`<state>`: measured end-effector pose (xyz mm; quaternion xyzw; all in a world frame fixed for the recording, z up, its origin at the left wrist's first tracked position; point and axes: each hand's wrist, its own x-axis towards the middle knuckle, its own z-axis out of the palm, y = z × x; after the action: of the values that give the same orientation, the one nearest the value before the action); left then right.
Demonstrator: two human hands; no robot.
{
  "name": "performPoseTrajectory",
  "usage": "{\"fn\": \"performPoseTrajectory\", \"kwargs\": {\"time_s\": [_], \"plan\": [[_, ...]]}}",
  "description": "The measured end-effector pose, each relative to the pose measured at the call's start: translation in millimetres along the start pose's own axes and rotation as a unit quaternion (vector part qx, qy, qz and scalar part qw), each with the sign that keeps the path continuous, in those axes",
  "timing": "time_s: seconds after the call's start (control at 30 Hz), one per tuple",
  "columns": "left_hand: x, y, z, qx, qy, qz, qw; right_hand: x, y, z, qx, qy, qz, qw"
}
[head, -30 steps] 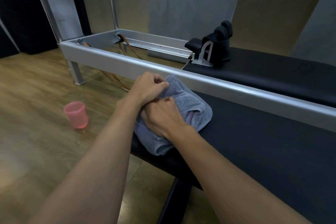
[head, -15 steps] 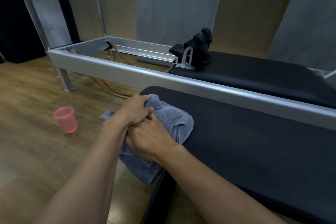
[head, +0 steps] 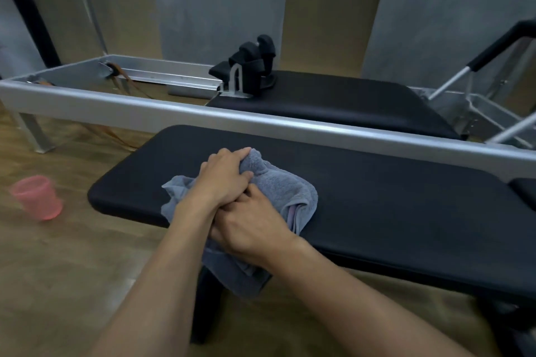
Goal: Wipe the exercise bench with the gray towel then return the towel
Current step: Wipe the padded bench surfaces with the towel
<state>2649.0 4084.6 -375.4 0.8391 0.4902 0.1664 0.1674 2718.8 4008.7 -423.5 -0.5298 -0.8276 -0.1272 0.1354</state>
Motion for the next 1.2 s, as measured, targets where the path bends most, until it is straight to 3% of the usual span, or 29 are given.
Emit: {"fn": "performPoseTrajectory", "kwargs": {"time_s": [0.33, 0.7, 0.9, 1.2], "plan": [[-22.5, 167.4, 79.4, 0.001, -0.038, 0.108, 0.993, -155.3, 74.4, -50.6, -0.041, 0.030, 0.091, 0.995], [-33.8, 349.3, 168.5, -0.031, -0.101, 0.236, 0.966, -310.3, 159.7, -104.2, -0.101, 0.118, 0.214, 0.964], [-50.9, 411.9, 199.8, -0.051, -0.099, 0.284, 0.952, -371.9, 185.4, -118.0, -0.155, 0.173, 0.227, 0.946], [-65.2, 486.6, 235.5, -0.080, -0.138, 0.330, 0.930, -439.6, 214.9, -136.6, -0.209, 0.187, 0.270, 0.921]]}}
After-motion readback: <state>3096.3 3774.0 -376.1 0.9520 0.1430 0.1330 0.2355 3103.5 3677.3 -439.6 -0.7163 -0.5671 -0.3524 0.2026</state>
